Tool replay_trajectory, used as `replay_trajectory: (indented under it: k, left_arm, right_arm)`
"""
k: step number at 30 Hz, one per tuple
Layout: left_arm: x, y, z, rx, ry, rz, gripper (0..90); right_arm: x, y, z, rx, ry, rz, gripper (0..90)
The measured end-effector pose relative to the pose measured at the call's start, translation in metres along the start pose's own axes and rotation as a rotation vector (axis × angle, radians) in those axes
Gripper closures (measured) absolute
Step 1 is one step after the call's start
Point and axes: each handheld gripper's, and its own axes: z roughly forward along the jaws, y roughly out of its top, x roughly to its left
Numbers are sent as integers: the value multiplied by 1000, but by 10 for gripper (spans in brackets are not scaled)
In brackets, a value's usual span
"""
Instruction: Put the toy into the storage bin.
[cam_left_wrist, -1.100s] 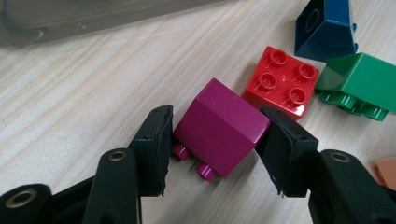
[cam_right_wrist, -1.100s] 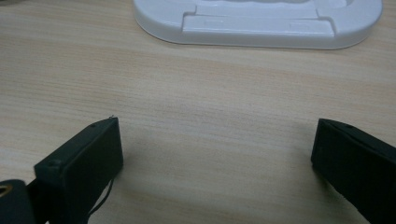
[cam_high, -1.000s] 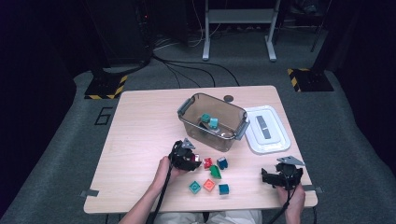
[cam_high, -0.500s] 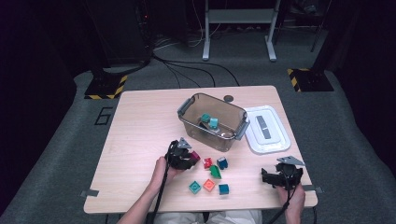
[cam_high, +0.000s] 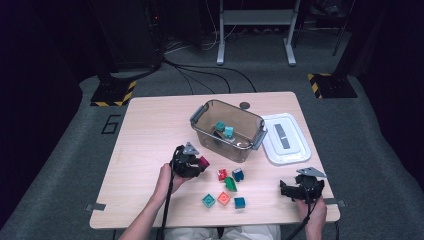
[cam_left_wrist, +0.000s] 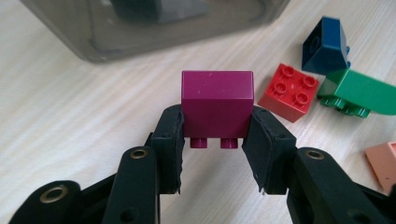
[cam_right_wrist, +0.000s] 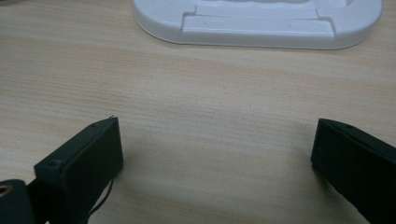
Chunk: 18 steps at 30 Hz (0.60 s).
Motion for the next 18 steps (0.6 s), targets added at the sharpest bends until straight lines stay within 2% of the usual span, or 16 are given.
replay_trajectory:
  k: [3,7,18]
  left_arm:
    - [2,7,-9,-17,8,4,587]
    - [6,16,-18,-15,19,18,587]
    - [15,35,-36,-35,40,18,587]
  right_arm:
    - [0,0,0,0,0,0,15]
    - [0,0,0,0,0,1,15]
    - [0,0,0,0,0,1,15]
